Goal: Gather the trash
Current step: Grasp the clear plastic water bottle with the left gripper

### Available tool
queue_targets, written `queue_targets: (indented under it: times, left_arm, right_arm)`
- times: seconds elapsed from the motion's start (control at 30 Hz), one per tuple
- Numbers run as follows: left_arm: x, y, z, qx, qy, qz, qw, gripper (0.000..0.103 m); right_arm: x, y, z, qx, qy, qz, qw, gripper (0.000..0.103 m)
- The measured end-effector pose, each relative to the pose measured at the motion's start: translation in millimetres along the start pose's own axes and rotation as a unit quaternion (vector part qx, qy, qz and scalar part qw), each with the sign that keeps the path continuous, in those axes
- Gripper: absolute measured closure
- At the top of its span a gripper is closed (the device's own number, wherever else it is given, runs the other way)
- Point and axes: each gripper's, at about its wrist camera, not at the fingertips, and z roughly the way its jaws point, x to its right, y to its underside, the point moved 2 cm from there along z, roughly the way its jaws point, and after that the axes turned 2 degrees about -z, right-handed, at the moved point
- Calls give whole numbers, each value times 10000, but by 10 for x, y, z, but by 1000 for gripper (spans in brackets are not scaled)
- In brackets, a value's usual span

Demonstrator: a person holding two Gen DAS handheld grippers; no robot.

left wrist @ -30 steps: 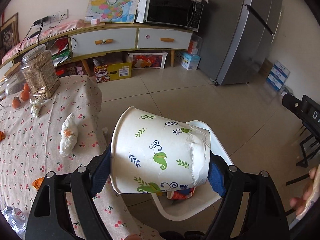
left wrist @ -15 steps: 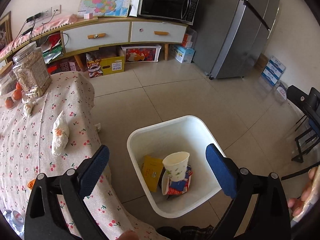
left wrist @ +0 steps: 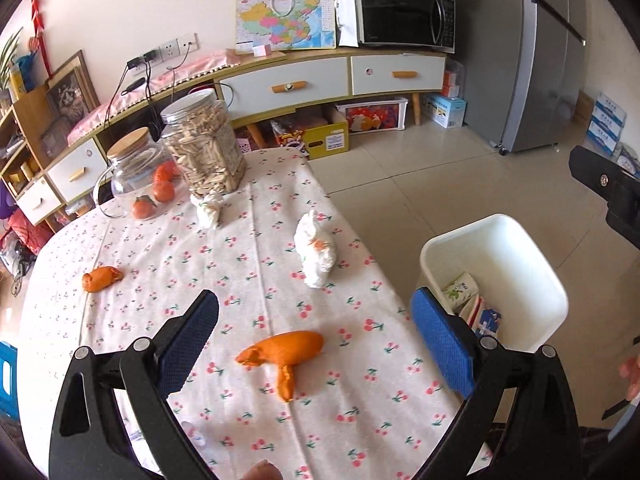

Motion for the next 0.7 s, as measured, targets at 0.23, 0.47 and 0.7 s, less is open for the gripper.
queue_targets:
  times: [0.23,0.47,0.7]
  left_arm:
    - [-582,287,-54,-243,-433,306,9983,9]
    - [-1022,600,-5,-719,-436,618,9945,9]
    - [-1153,993,11,-1421,58,1401,9799,9]
  right_arm:
    - [-630,95,-54,-208,-475,-762,9957,7]
    - [-1146,266,-25,-566,-862,-1406,9847,7]
    - [-1467,359,32,-886,-1172,-1742,9737,7]
